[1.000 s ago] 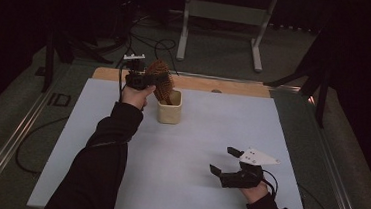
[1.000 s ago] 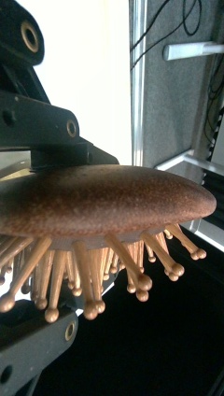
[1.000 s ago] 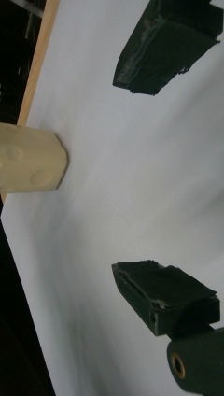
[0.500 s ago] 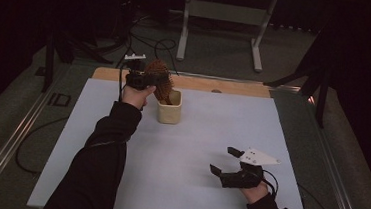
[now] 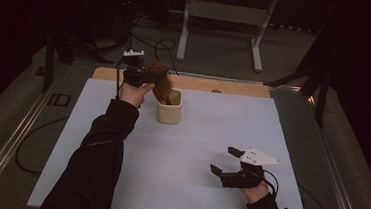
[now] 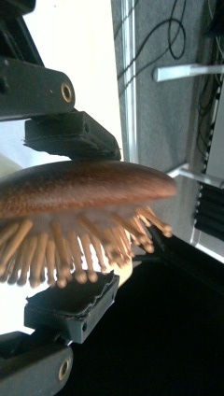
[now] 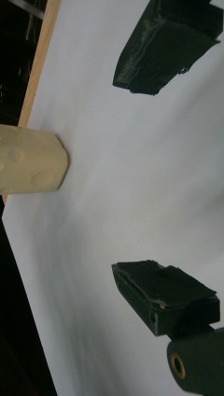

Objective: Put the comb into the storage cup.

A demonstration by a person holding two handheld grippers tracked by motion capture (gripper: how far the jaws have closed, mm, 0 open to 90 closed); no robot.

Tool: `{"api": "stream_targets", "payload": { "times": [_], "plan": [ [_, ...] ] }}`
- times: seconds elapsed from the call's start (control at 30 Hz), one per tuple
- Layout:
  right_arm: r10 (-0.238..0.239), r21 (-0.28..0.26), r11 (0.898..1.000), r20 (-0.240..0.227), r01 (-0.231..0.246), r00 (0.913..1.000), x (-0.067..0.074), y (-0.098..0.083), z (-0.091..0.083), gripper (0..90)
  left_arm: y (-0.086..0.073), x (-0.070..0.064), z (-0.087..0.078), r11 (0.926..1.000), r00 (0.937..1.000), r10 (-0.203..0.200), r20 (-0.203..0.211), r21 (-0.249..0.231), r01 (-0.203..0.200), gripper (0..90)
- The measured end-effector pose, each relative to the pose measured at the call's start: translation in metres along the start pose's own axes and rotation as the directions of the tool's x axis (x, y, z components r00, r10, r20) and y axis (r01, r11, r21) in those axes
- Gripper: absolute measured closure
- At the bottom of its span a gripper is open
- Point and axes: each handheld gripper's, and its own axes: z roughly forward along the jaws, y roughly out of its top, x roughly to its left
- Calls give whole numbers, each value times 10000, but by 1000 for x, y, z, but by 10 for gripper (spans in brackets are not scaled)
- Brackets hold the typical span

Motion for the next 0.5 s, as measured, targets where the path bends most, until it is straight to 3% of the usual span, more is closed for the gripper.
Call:
{"api": "stream_targets", "payload": {
  "times": [0.17,0.23,0.5],
  "plan": [
    [5,-20,10000,4,-5,10000,0,0,0,95,5,-4,-7,9995,9997,249,-13,190,-249,261],
    [-1,-15,10000,22,1,10000,0,0,-1,95,5,-5,-9,9986,9989,417,213,312,-423,165],
    [23,12,10000,35,-23,10000,0,0,0,95,7,-5,-17,9946,9948,901,481,475,-924,3]
  ]
}}
